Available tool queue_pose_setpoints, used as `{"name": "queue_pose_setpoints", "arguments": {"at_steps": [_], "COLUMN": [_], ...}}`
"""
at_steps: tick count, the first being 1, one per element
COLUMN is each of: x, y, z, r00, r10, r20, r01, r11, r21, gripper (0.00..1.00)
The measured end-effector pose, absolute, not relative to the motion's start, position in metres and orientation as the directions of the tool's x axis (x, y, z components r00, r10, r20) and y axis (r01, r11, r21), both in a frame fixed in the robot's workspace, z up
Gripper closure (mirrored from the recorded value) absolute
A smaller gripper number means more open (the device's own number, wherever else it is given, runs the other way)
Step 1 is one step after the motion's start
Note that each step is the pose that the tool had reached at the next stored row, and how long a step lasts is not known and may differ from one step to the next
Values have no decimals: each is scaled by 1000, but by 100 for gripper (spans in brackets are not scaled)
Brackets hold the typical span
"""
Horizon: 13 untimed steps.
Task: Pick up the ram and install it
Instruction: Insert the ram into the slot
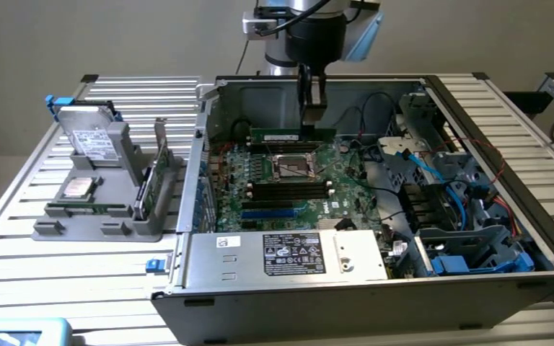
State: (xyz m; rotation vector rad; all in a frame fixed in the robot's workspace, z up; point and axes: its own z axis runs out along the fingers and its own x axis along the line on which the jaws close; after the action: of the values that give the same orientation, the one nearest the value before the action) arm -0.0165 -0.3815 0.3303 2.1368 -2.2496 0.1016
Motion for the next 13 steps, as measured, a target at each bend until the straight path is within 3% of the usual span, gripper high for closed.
{"name": "queue_pose_setpoints", "arguments": {"at_steps": [13], "x": [-16], "y": [-382], "z": [317], "r00": [-48], "r10": [-998], "r20": [41], "r01": [-999], "r11": [47], "r21": [-20], "gripper": [88]}}
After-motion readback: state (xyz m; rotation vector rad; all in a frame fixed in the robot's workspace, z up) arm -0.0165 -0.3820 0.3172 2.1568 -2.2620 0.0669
